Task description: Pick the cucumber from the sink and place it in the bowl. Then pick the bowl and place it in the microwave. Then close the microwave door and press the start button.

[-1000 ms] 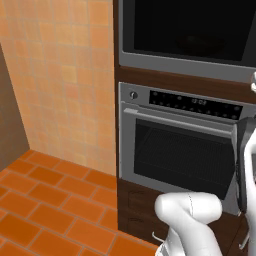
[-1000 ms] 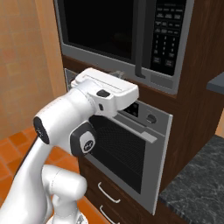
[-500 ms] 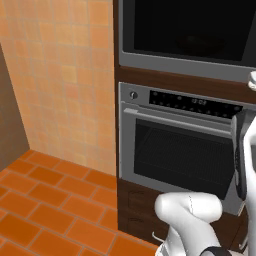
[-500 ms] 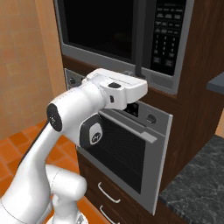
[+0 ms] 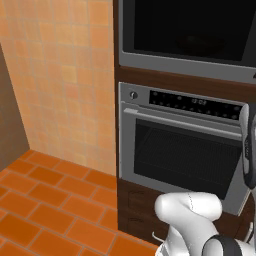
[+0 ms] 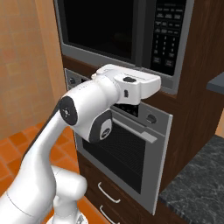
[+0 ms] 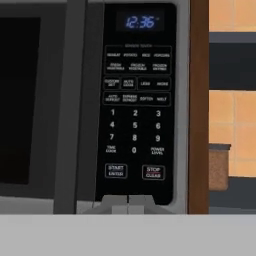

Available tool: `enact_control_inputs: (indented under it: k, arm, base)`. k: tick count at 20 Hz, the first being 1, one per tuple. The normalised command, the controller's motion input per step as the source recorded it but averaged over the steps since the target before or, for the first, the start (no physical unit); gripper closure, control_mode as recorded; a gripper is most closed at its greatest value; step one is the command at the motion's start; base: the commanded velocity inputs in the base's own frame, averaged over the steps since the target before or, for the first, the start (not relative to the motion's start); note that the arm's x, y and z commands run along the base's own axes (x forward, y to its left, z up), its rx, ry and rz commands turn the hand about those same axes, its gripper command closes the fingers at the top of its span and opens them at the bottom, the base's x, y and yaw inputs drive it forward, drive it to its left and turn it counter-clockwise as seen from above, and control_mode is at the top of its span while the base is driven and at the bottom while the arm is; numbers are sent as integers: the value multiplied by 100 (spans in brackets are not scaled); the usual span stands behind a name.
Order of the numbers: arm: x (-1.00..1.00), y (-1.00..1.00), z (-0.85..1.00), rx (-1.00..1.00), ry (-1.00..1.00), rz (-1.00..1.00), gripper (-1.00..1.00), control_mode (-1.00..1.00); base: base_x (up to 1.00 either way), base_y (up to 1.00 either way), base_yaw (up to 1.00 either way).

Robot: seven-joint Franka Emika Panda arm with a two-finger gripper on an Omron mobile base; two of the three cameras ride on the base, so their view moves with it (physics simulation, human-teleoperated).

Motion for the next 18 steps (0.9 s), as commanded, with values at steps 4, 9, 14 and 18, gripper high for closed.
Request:
enact_control_inputs:
  k: [4, 9, 14, 18]
  arm:
    - [25, -2, 0, 3, 7, 2, 100, -100]
    - [28, -16, 1, 5, 2, 3, 100, -100]
    - [30, -15, 0, 4, 0, 3, 100, -100]
    - [27, -15, 0, 3, 0, 3, 100, -100]
  base:
    - [0, 0, 0]
    - [0, 0, 0]
    - [0, 0, 0]
    - [0, 0, 0]
